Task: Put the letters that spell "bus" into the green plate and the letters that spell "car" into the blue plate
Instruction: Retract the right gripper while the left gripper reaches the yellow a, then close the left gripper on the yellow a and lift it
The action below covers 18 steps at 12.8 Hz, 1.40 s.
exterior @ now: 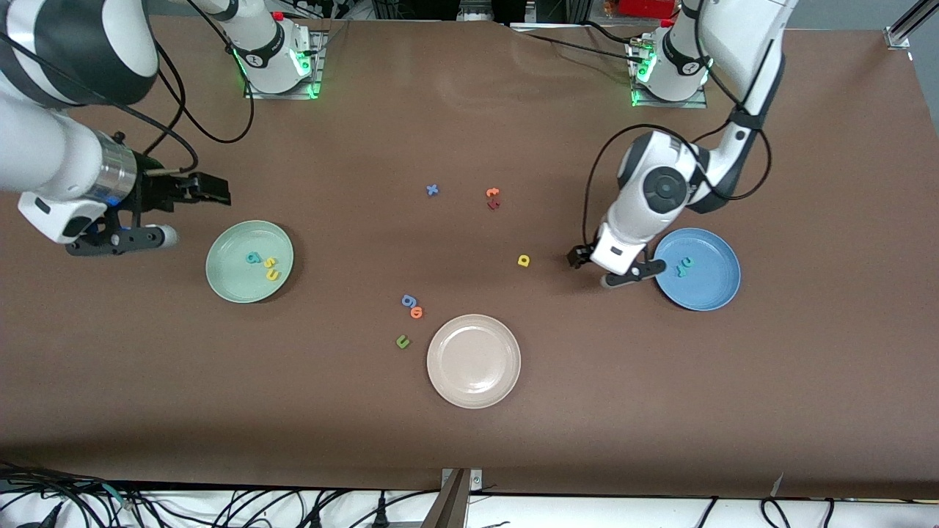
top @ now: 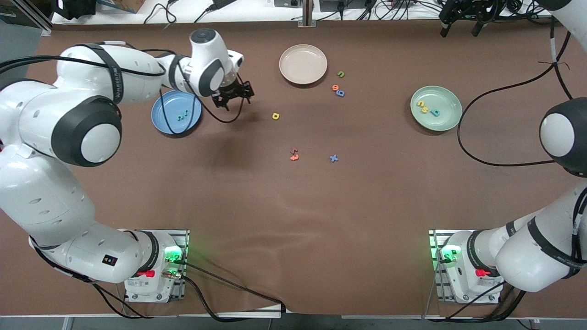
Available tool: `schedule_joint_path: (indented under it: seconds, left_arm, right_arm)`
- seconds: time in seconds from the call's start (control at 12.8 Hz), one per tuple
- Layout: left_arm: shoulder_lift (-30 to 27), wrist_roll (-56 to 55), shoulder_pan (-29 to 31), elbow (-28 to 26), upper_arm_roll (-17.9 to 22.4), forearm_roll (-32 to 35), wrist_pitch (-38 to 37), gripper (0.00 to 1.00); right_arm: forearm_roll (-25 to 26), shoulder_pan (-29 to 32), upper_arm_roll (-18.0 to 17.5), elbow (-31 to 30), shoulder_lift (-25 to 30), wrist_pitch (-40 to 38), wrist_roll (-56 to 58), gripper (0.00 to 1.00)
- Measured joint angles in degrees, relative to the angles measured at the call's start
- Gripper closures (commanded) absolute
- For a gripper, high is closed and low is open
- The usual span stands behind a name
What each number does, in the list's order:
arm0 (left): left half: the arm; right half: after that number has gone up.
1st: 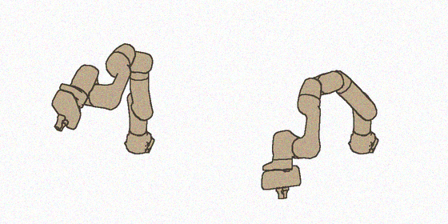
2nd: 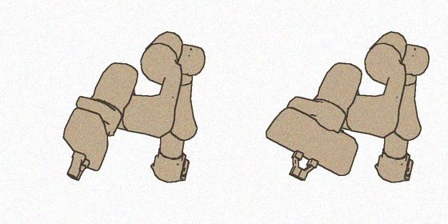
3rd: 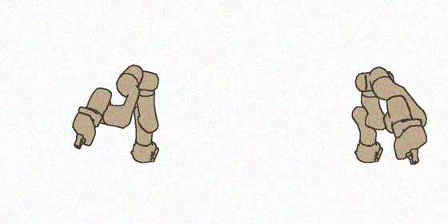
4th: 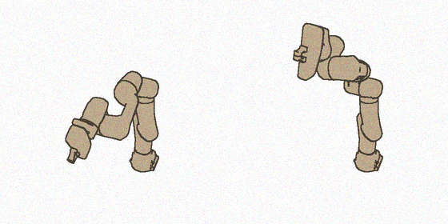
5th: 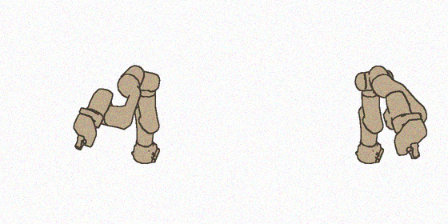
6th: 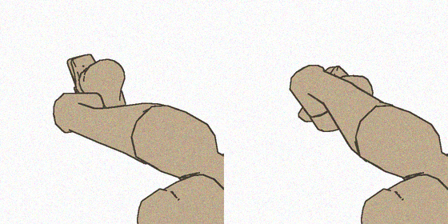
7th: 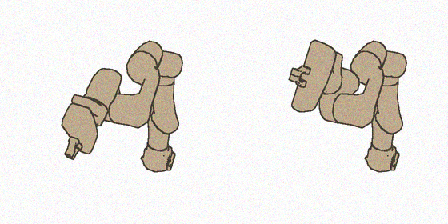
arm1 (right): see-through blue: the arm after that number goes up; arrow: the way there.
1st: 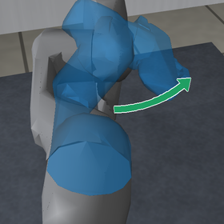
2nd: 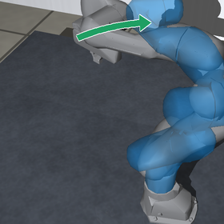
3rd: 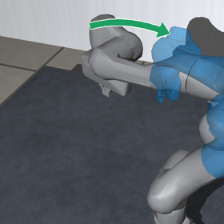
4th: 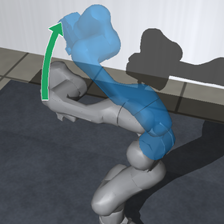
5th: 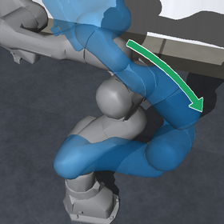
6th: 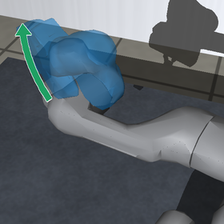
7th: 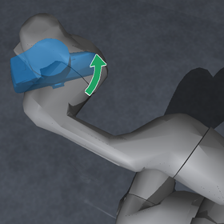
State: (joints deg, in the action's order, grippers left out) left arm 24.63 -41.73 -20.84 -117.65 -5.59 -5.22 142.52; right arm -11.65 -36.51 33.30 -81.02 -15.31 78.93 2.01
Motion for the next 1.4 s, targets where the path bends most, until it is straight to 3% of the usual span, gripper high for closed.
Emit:
schedule_joint_path:
  seconds: [0.31,0.47,0.7,1.01,1.17,1.4]
  left_arm:
    - [5.31,-6.41,-5.36,5.5,-1.49,0.07,0.01,0.1]
    - [7.87,-6.24,-7.06,7.75,-1.61,4.49,0.03,0.08]
    - [10.34,-6.23,-7.76,8.64,-2.9,16.17,0.09,0.08]
    - [11.16,-4.16,-8.67,8.96,-3.64,20.74,0.52,0.09]
    - [11.17,-2.65,-8.76,9.2,-3.8,20.76,0.82,0.12]
    - [11.46,-0.75,-8.78,9.23,-3.81,21.06,1.61,0.18]
  right_arm:
    - [4.12,1.55,0.14,0.02,1.67,-5.78,0.04,0.0]
    - [4.15,6.93,-1.71,-0.02,2.44,-6.77,1.74,0.0]
    - [5.79,21.18,-14.72,-0.19,3.02,-4.11,4.9,0.0]
    - [9.09,30.94,-26.55,-7.67,9.33,5.27,2.11,0.0]
    - [9.17,35.65,-29.75,-13.89,15.07,5.93,-1.08,0.0]
    - [10.74,36.3,-30.37,-16.52,19.24,8.75,-2.15,0.0]
